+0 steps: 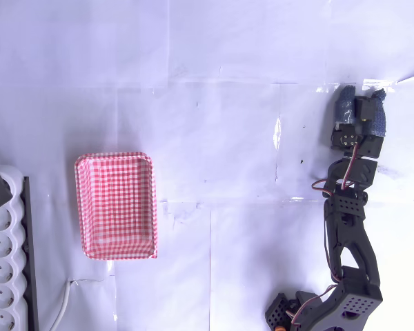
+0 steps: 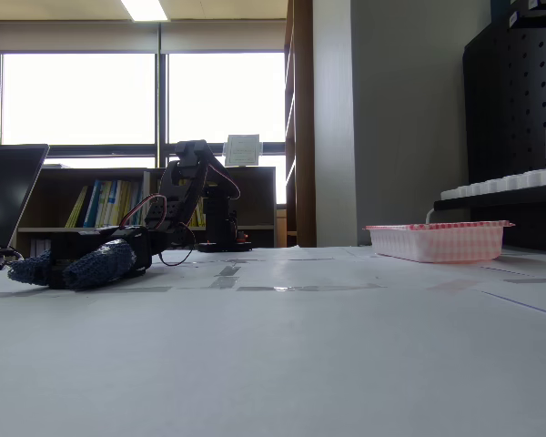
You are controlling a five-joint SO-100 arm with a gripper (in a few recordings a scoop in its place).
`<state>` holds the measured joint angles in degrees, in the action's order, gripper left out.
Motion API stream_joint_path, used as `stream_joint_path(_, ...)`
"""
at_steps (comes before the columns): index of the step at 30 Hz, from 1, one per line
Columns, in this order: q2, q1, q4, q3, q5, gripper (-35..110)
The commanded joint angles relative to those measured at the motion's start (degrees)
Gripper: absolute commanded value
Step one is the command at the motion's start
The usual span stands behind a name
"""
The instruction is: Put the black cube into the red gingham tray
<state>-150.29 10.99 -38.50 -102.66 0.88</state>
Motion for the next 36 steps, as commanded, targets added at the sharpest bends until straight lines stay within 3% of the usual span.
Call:
stream_joint_path(1, 8.0, -0.1, 13.8, 0.8, -2.3, 0)
stream_joint_path(7, 22.8, -2.1, 43.9, -1.8, -0.8, 0)
stream_joint_path(17, 35.6, -15.6, 104.9, -38.8, 17.3, 0)
stream_joint_path(22, 40.1, -25.6, 121.5, -48.3, 22.1, 0)
stream_joint_path(28, 45.4, -41.9, 127.8, -45.9, 24.2, 0)
stream_joint_path(36, 42.3, -61.7, 116.0, -43.6, 22.8, 0)
